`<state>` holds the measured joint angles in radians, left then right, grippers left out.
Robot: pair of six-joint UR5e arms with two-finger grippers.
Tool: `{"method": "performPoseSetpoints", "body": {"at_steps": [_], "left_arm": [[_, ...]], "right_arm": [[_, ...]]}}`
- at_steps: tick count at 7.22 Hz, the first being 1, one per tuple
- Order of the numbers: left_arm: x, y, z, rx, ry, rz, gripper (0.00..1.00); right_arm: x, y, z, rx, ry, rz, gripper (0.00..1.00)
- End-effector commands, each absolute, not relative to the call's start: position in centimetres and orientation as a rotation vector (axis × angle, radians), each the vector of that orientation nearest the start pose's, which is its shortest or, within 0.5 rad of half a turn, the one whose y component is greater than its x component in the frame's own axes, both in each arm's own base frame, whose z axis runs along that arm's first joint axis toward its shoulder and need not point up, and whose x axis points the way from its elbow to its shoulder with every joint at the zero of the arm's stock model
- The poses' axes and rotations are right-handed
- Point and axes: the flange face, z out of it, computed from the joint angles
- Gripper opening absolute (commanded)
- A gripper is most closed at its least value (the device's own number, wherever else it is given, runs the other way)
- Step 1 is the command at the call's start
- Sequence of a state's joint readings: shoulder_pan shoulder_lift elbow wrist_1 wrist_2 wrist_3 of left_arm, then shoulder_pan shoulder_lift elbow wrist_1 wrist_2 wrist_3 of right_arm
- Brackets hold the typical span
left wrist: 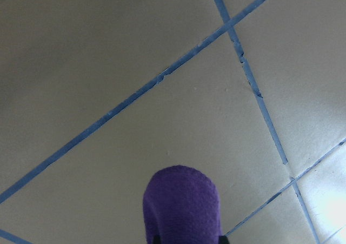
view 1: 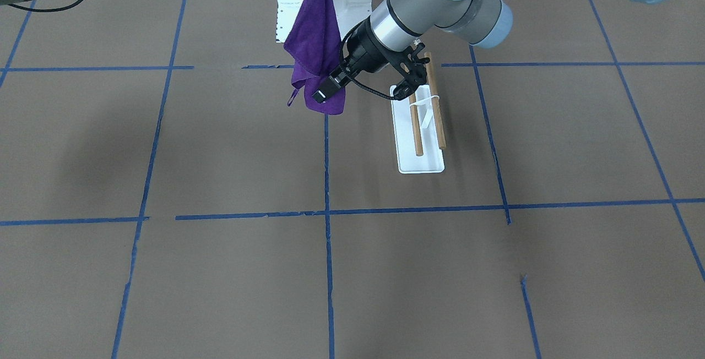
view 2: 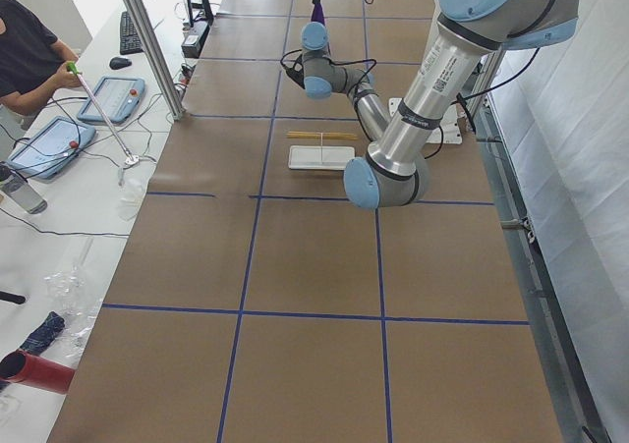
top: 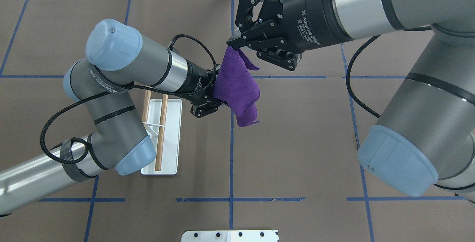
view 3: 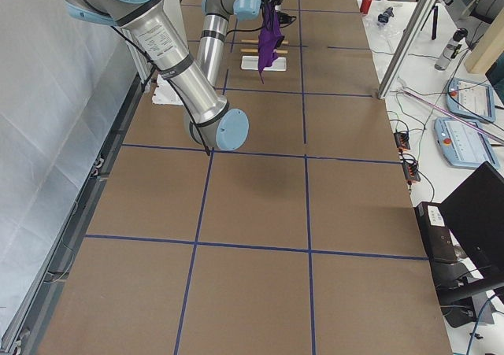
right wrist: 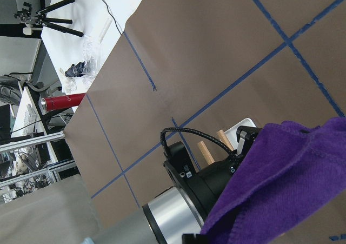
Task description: Hang towel on rack
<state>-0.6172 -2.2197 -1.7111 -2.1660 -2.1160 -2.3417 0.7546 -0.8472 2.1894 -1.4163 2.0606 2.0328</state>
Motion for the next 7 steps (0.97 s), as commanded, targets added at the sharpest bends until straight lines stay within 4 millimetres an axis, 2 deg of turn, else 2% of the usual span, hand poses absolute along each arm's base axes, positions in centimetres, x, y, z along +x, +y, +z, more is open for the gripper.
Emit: {"method": "performPoseSetpoints", "body": {"at_steps": [1,2,3,4,5,7], "left_arm": [[46.5,-43.9,15.1,-0.475,1.360,-0.757,0.00],[46.3,-44.1,16.0,-0.433,1.358,-0.755,0.00],[46.2,-44.6,16.3,-0.382,1.367,-0.782,0.00],[45.7,-45.3,17.1,-0.350,1.366,-0.817,0.00],[43.9,-45.4,18.1,-0.310,1.375,-0.854,0.00],[39.8,-43.6,20.2,-0.251,1.400,-0.900,0.00]], "right_arm": [[-27.6,-38.2,2.2,-0.180,-1.505,0.622,0.99],[-27.6,-38.2,3.7,-0.185,-1.482,0.632,1.00],[-26.9,-37.9,4.5,-0.182,-1.477,0.638,1.00],[-26.3,-38.4,5.2,-0.172,-1.468,0.656,1.00],[-25.9,-38.9,6.1,-0.153,-1.452,0.662,1.00],[-24.5,-40.2,7.8,-0.126,-1.425,0.701,1.00]]}}
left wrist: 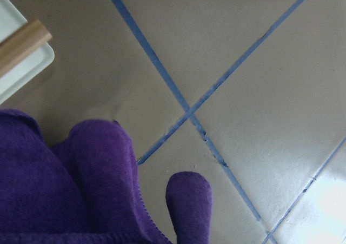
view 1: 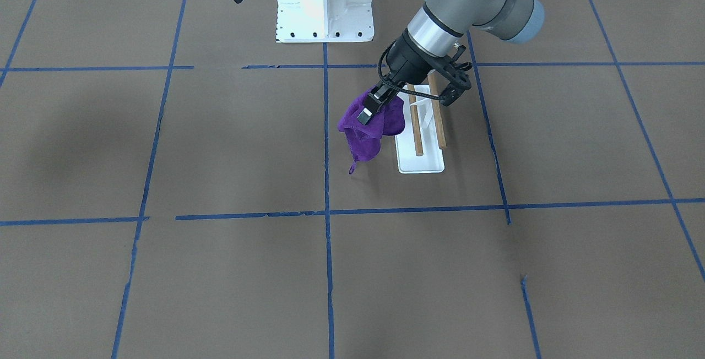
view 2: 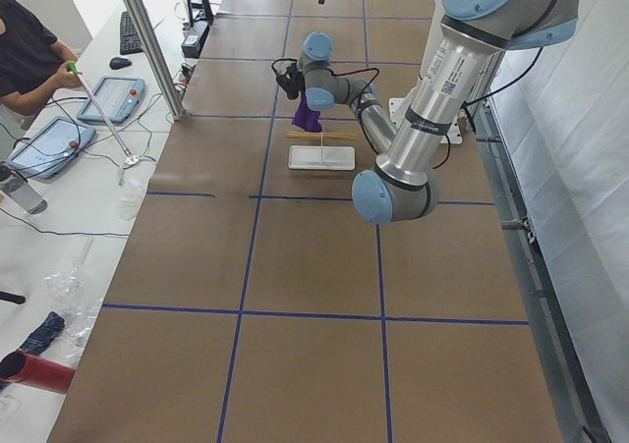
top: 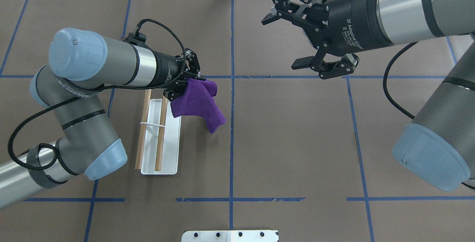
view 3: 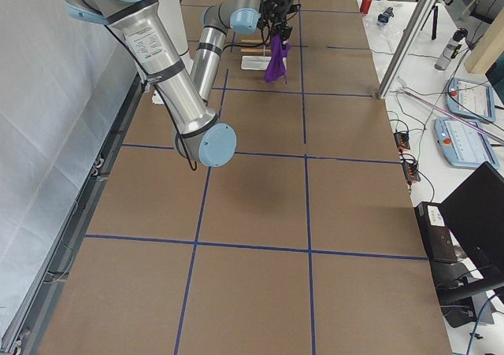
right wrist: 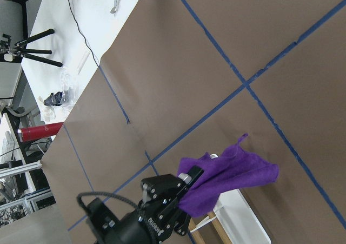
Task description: Hang towel on rack
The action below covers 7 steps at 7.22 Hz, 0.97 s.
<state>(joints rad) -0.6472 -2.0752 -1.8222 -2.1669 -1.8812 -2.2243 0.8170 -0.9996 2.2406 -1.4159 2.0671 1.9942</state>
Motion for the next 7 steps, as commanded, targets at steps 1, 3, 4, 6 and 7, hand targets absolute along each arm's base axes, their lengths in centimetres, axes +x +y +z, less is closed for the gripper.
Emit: {"method": "performPoseSetpoints", "body": {"at_steps": [1,3,4,6,7], "left_arm": [[38.4,-42.9,22.9,-0.247,1.368,-0.930,0.00],[36.0,-41.4,27.3,-0.267,1.322,-0.990,0.00],[35.3,-41.0,30.7,-0.266,1.260,-1.019,0.00],[34.0,-40.8,35.2,-0.255,1.175,-1.054,0.00],[33.0,-41.5,35.6,-0.242,1.172,-1.077,0.00]], "right_arm": [[-24.5,-40.5,8.7,-0.120,-1.407,0.705,1.00],[-24.4,-40.9,9.5,-0.086,-1.388,0.679,1.00],[-24.7,-41.4,11.1,-0.081,-1.355,0.689,1.00],[-23.2,-43.0,16.1,-0.015,-1.255,0.666,1.00],[-23.2,-43.8,17.8,0.023,-1.216,0.626,1.00]]}}
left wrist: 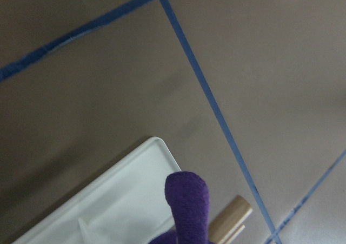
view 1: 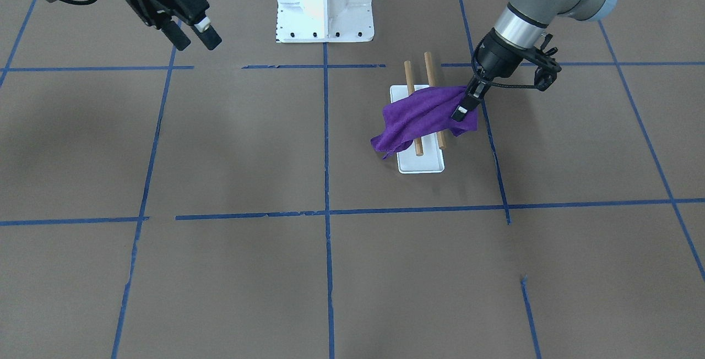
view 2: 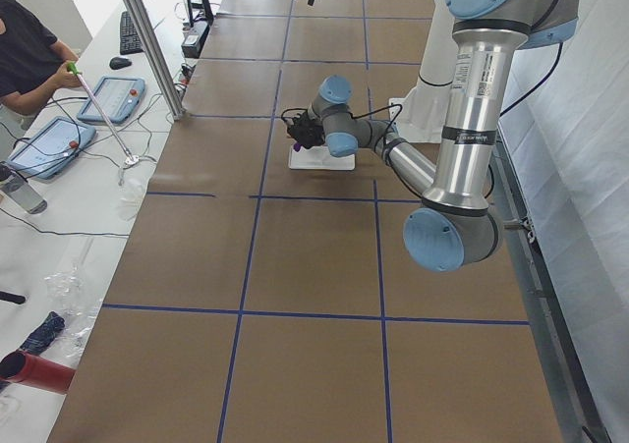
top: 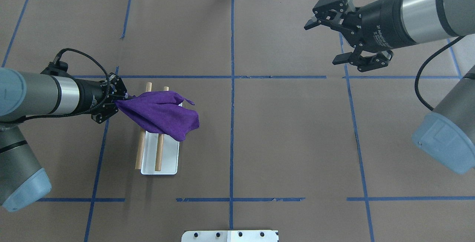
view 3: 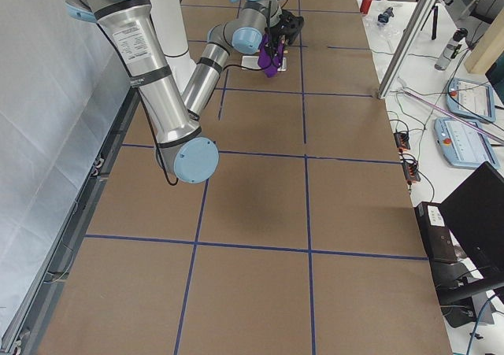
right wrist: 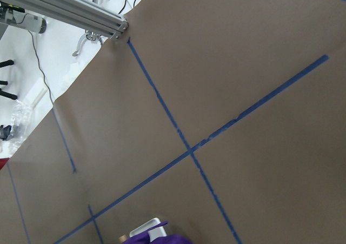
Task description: Hang towel on rack
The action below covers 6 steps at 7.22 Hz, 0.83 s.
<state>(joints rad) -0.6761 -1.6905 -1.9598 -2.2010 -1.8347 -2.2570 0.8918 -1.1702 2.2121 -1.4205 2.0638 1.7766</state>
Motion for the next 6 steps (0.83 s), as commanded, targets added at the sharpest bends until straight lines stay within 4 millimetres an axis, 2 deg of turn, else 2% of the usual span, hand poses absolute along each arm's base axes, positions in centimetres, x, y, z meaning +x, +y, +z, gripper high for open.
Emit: {"method": "performPoseSetpoints", "body": {"at_steps": [1,5,6], "left_arm": [[32.9,-41.7,36.0,-0.239,1.163,-1.083,0.00],[33.5,-42.3,37.2,-0.241,1.137,-1.094,0.00],[33.8,-42.3,37.2,-0.244,1.136,-1.088,0.40]], "right_arm": [[-23.2,-44.6,18.5,0.023,-1.197,0.634,1.00],[-23.0,-44.9,19.2,0.021,-1.183,0.642,1.00],[-23.0,-45.0,19.2,0.022,-1.183,0.644,1.00]]}}
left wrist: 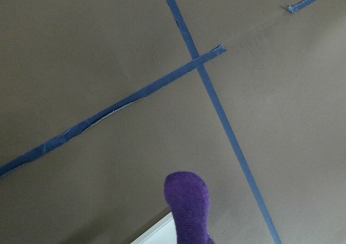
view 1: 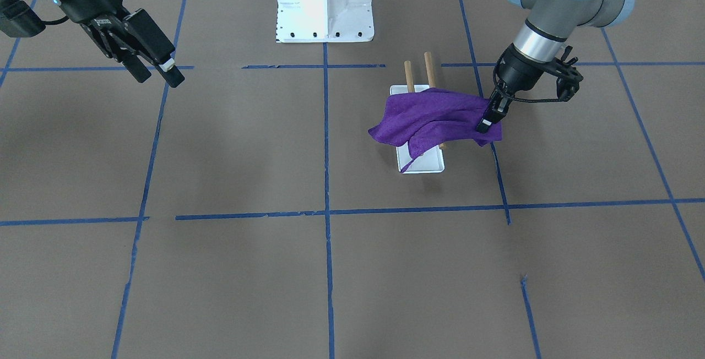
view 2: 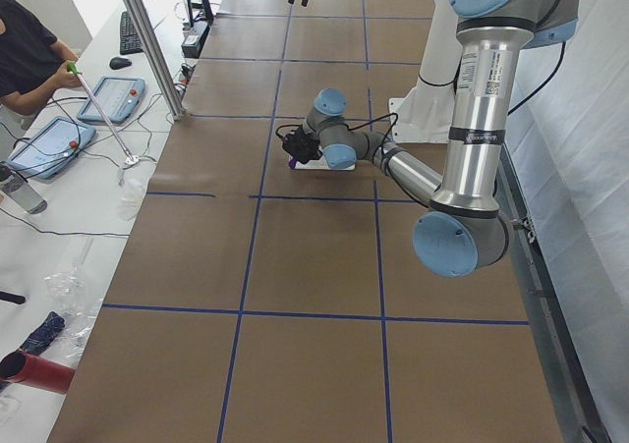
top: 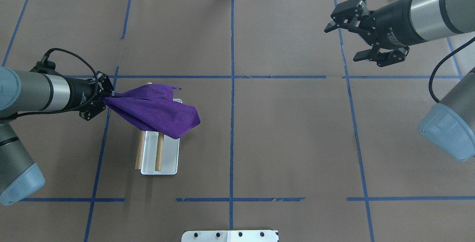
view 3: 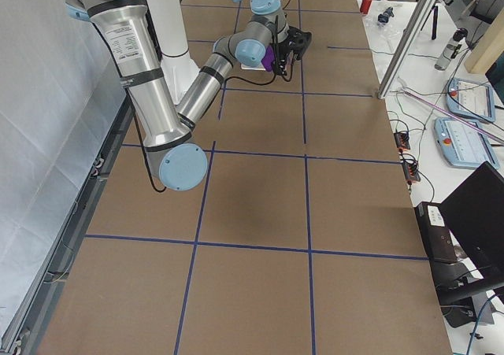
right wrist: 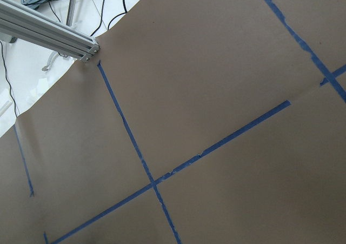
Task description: Hang towel on rack
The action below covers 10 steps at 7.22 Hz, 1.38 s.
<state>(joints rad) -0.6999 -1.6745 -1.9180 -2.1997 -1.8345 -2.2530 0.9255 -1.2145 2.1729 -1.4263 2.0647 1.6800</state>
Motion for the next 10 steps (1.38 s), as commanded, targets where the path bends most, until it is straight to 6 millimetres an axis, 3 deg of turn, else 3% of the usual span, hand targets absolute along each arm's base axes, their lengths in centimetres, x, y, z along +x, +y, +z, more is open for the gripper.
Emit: {"method": "performPoseSetpoints", "body": {"at_steps": [1,3,4,5,6,7,9,10], "left_arm": [[34.0,-42.4,37.5,-0.244,1.128,-1.093,0.99],[34.2,-42.6,38.3,-0.236,1.111,-1.084,1.00],[33.5,-42.6,38.3,-0.163,1.111,-0.984,1.00],[32.1,-43.9,38.7,-0.091,1.105,-0.933,1.00],[29.8,-45.3,39.1,0.028,1.091,-0.816,1.00],[26.1,-45.7,42.1,0.136,1.026,-0.685,1.00],[17.5,-47.8,44.7,0.241,0.979,-0.448,1.00],[13.8,-48.6,46.3,0.313,0.931,-0.377,1.00]], "right_arm": [[-23.0,-45.0,19.2,0.020,-1.182,0.646,1.00],[-23.1,-44.9,19.3,0.020,-1.181,0.644,1.00],[-22.9,-45.3,19.9,0.016,-1.168,0.655,1.00],[-22.2,-45.6,21.5,0.037,-1.140,0.637,1.00],[-20.4,-45.9,25.0,0.071,-1.080,0.558,1.00],[-17.6,-47.1,29.0,0.109,-1.017,0.464,1.00],[-11.3,-49.7,36.2,0.103,-0.960,0.357,1.00],[-7.6,-50.3,41.0,0.111,-0.925,0.299,1.00]]}}
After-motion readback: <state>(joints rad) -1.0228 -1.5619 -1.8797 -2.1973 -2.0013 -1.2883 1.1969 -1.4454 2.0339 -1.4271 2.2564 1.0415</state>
